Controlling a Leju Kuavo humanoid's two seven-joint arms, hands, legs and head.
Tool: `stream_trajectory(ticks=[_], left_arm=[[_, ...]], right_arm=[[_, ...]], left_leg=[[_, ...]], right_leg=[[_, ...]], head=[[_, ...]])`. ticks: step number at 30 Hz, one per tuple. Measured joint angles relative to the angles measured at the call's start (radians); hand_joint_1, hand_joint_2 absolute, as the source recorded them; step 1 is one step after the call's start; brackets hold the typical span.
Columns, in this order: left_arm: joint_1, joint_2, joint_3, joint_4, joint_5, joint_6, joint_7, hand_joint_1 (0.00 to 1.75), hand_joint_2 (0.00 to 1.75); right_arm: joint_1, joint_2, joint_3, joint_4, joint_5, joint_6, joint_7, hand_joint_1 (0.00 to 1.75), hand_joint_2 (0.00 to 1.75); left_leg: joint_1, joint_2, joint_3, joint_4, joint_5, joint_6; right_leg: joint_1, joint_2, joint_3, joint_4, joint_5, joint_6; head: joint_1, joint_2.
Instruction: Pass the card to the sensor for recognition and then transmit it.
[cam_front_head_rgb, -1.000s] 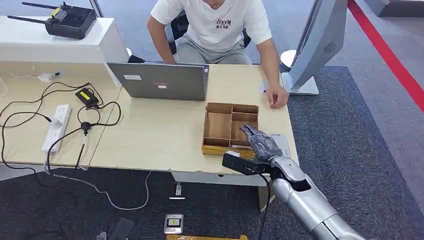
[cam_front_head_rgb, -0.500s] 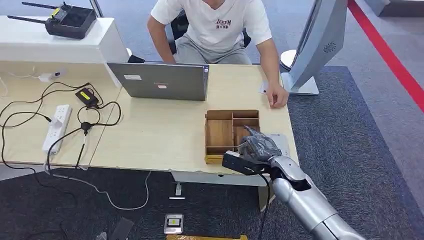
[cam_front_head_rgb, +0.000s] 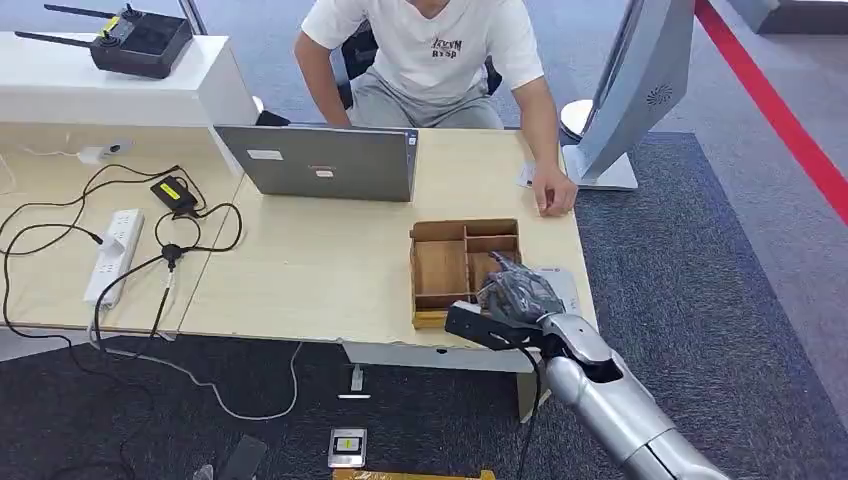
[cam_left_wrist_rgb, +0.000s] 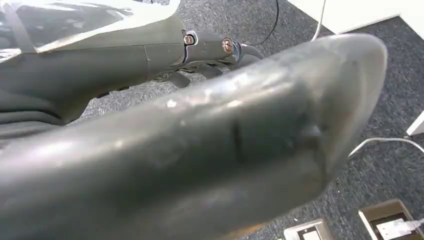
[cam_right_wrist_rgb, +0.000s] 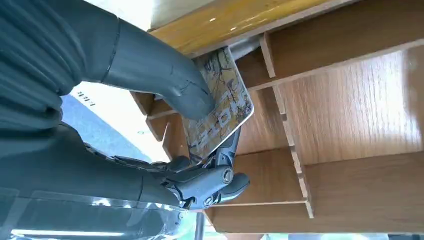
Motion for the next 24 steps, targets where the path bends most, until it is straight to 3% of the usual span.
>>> stream_trajectory(ticks=[9, 24], left_arm=[[0.001, 0.0, 0.0, 0.0, 0.0, 0.002, -0.016, 0.0, 0.0], [-0.007, 0.0, -0.006, -0.001, -0.015, -0.002, -0.025, 0.0, 0.0]], right_arm=[[-0.036, -0.015, -0.048, -0.068, -0.023, -0.024, -0.013, 1.75, 1.75], [-0.145, -0.079, -0.173, -0.29, -0.055, 0.07, -0.004, 1.75, 1.75]], left_leg=[[0.0, 0.0, 0.0, 0.0, 0.0, 0.0], [0.0, 0.0, 0.0, 0.0, 0.0, 0.0]], right_leg=[[0.0, 0.0, 0.0, 0.0, 0.0, 0.0], [0.0, 0.0, 0.0, 0.0, 0.0, 0.0]], head=[[0.0, 0.0], [0.0, 0.0]])
